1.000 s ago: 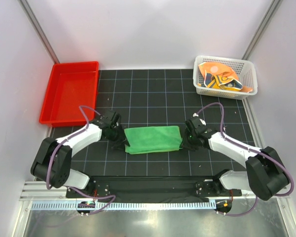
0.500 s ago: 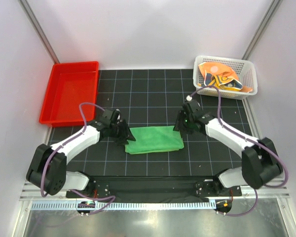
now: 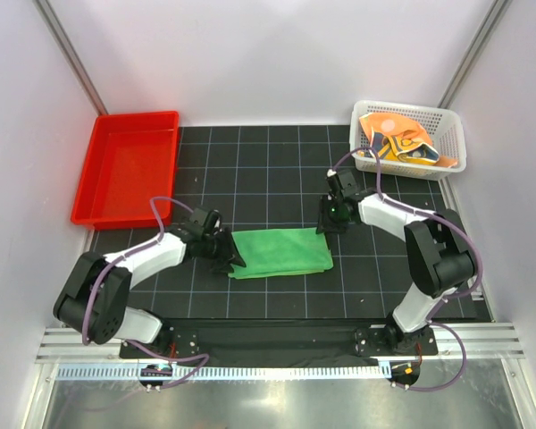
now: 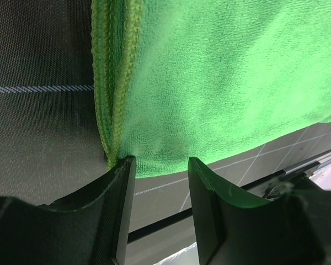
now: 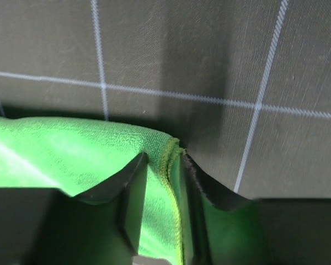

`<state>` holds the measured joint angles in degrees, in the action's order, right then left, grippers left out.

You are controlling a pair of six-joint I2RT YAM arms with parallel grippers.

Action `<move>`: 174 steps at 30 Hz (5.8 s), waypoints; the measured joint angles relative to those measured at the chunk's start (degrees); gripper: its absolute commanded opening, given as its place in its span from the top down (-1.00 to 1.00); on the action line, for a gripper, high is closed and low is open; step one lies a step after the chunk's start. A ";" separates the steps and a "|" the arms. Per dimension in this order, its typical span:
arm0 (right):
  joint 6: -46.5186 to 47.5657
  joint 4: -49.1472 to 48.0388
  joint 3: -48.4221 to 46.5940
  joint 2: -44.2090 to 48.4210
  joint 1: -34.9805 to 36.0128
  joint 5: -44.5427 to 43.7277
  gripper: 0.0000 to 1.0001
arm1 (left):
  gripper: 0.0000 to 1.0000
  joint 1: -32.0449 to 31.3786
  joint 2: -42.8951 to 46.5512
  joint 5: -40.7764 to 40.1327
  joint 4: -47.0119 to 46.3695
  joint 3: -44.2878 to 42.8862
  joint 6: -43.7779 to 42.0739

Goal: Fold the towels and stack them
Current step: Fold the towel, then neatly place the folded towel into the bin

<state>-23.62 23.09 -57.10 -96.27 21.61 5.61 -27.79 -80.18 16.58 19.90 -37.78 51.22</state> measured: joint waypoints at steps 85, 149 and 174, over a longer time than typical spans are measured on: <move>-8.00 -3.91 5.88 19.91 5.55 16.98 0.24 | -0.32 2.01 -8.20 -8.35 4.68 -8.98 -2.60; -4.98 -0.87 5.14 17.03 1.68 3.08 -0.99 | 1.00 26.29 -33.27 -48.41 39.34 -74.16 -41.05; -4.96 -3.82 5.14 16.24 -0.09 6.14 -0.99 | 1.00 38.03 -47.45 -49.09 33.62 -78.25 -44.15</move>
<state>-28.58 19.27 -51.96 -80.03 21.52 11.75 10.24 -127.63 -32.51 53.52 -116.03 7.07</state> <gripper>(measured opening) 0.996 0.030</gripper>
